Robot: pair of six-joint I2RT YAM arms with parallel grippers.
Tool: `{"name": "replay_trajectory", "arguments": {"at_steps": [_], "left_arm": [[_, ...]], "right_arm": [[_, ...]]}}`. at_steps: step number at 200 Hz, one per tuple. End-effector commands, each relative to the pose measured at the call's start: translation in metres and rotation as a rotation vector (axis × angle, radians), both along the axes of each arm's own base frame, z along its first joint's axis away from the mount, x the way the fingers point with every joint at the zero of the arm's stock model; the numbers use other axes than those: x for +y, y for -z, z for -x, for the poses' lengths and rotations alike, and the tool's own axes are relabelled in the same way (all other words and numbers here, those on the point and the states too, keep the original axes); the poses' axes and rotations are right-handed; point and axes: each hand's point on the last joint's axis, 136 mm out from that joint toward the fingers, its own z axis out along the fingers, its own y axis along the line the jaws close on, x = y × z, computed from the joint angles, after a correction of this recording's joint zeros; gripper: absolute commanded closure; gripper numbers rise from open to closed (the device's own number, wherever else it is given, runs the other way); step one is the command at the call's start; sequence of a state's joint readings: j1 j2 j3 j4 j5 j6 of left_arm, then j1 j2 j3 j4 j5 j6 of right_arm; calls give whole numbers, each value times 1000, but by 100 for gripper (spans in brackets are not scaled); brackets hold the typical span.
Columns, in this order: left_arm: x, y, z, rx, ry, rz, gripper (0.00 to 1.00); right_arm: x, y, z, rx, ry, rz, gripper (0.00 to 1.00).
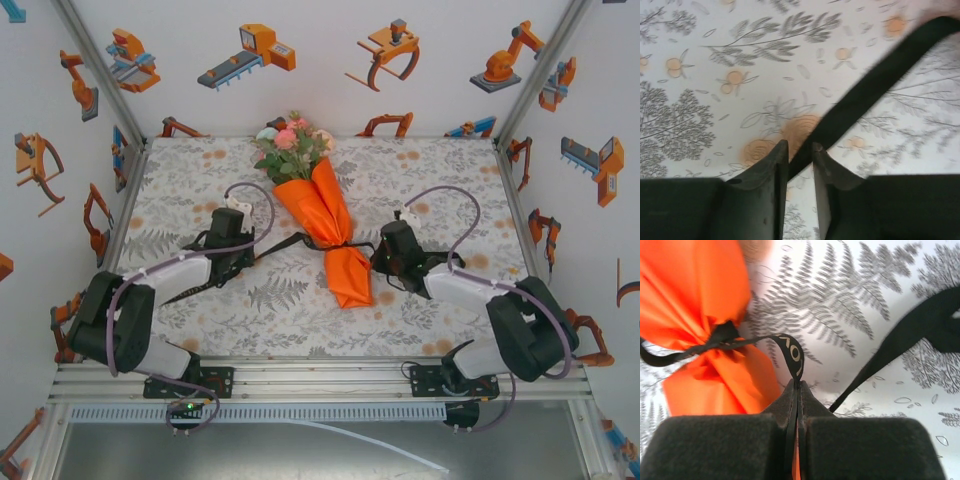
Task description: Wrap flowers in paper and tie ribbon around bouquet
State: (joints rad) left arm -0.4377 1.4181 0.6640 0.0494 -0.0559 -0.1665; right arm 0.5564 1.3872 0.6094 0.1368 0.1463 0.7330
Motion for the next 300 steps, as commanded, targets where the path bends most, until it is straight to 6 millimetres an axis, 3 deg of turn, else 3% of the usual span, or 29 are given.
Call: {"name": "replay_trajectory", "arguments": {"at_steps": [1,15,31,72,101,149,173,185,198,202,217,229,241,259,276,300], "left_arm": [[-33,-33,9,-85,218,81,53],[-31,-40,4,-46,203,18,46],[-15,-33,1,69,138,-132,45],[6,-1,28,353,153,-394,48],[20,18,39,476,140,-493,49],[40,43,36,539,47,-563,51],[46,58,34,557,34,-610,61],[47,61,34,563,31,-621,76],[50,59,33,555,21,-637,100],[50,57,33,548,21,-641,100],[46,37,31,490,16,-618,100],[36,6,27,420,19,-518,100],[14,-38,21,308,49,-337,100],[-31,-121,14,63,163,28,100],[-53,-184,13,-154,243,230,100],[-60,-224,8,-282,258,318,100]], "right_arm": [[3,-34,-7,-63,-51,49,100],[2,-40,-6,-81,-70,69,100],[4,-44,-5,-90,-78,59,100],[9,-42,-8,-82,-98,59,100],[12,-43,-10,-81,-116,70,100],[12,-46,-7,-79,-137,79,100],[10,-47,-4,-83,-135,80,100],[8,-47,-3,-84,-134,86,100],[6,-47,-2,-83,-130,91,100],[6,-47,-2,-85,-130,93,100],[4,-49,-2,-89,-123,98,100],[3,-52,-2,-94,-117,101,100],[1,-53,-1,-96,-113,104,100],[4,-52,0,-94,-133,100,100],[15,-53,2,-92,-192,80,91],[25,-63,4,-100,-238,40,76]]}}
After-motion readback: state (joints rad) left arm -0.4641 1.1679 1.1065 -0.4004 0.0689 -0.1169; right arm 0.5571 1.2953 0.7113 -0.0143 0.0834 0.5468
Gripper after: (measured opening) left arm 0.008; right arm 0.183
